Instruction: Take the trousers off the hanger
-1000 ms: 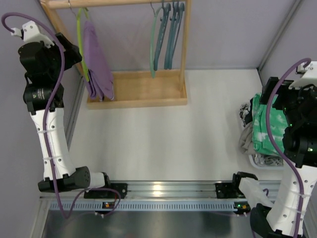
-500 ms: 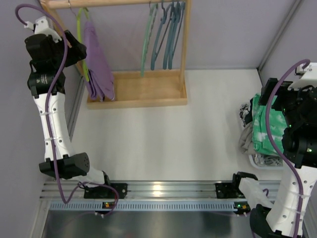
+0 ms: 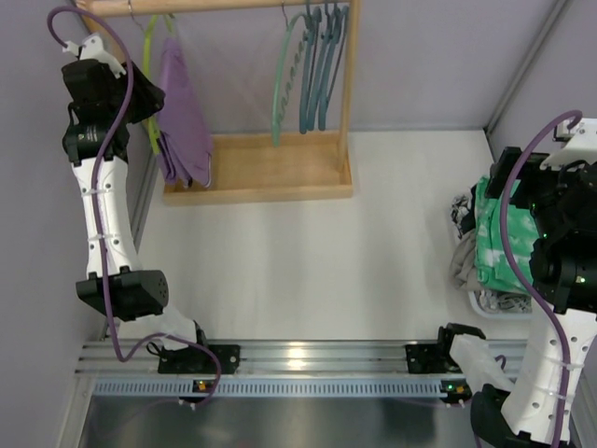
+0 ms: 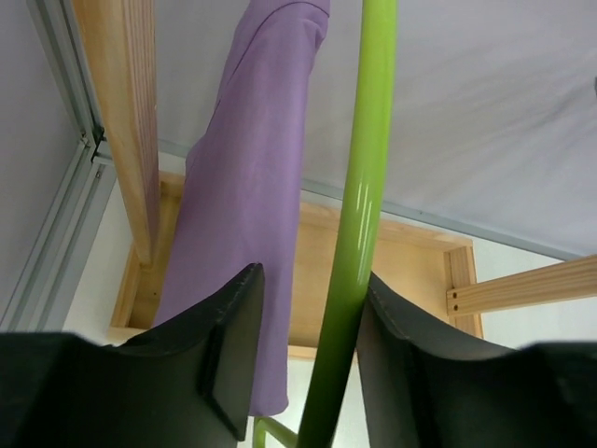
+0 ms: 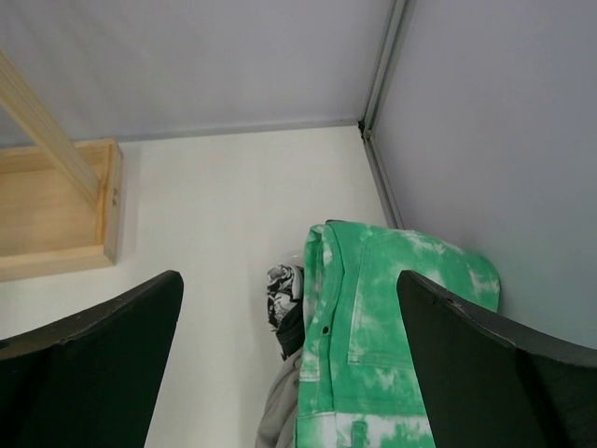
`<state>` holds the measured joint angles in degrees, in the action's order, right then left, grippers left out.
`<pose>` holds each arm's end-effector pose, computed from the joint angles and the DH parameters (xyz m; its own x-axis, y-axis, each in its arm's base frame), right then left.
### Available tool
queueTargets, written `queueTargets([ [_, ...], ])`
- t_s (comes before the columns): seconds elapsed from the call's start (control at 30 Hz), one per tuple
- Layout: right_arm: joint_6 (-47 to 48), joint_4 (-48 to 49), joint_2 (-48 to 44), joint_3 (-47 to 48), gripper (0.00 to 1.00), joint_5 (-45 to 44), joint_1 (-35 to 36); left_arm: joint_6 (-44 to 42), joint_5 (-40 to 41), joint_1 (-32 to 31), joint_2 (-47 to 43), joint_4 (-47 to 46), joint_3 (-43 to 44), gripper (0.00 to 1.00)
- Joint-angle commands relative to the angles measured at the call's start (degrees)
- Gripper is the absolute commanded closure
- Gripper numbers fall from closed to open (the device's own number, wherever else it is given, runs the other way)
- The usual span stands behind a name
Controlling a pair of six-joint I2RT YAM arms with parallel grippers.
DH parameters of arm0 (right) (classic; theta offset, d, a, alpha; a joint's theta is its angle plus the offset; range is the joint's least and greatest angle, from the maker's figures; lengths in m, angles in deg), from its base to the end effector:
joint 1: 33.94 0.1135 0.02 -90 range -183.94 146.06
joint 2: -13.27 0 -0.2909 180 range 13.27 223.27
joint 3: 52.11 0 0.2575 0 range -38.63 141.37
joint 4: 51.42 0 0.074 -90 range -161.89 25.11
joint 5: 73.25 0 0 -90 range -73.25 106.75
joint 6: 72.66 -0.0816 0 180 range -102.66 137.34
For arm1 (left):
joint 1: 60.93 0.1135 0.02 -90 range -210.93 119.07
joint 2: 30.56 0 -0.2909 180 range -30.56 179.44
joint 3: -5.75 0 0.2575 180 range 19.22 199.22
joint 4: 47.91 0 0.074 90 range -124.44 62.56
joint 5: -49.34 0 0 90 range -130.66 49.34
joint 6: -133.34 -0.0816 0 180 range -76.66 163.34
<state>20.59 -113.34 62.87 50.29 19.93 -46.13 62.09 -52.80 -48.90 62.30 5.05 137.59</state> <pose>0.1384 -0.0253 0.5155 -0.1636 -0.0226 -0.9863 0.1483 0.9878 -0.0472 0.3791 0.0632 0.5289 -0.2224 -0.3687 -0.9026 -0.0799 0.9295 -0.3600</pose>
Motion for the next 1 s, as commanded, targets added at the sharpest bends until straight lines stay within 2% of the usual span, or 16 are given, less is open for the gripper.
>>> queueTargets([
  [0.0, -0.87, 3.62, -0.3, -0.07, 0.01, 0.77, -0.73, 1.12, -0.51, 0.27, 0.13, -3.19, 3.1, 0.54],
  [0.23, -0.87, 3.89, -0.65, -0.59, 0.01, 0.51, -0.73, 2.26, -1.83, 0.27, 0.48, -4.06, 5.81, 0.88],
  [0.27, -0.96, 3.89, -0.65, -0.68, 0.01, 0.6, -0.73, 2.87, -1.92, 0.27, 0.74, -4.06, 6.43, 0.99],
  [0.4, -1.05, 3.89, -0.91, -0.77, 0.01, 0.6, -0.73, 4.81, -2.97, 0.27, 0.83, -5.11, 8.9, 1.0],
  [0.63, -1.31, 3.89, -1.27, -1.3, 0.01, 1.04, -0.73, 8.94, -5.26, 0.01, -1.45, -14.42, 9.34, 1.0],
  [0.97, -1.75, 3.97, -1.44, -1.74, 0.01, 1.39, -0.73, 9.38, -7.19, -1.05, -3.38, -21.29, 8.2, 1.0],
])
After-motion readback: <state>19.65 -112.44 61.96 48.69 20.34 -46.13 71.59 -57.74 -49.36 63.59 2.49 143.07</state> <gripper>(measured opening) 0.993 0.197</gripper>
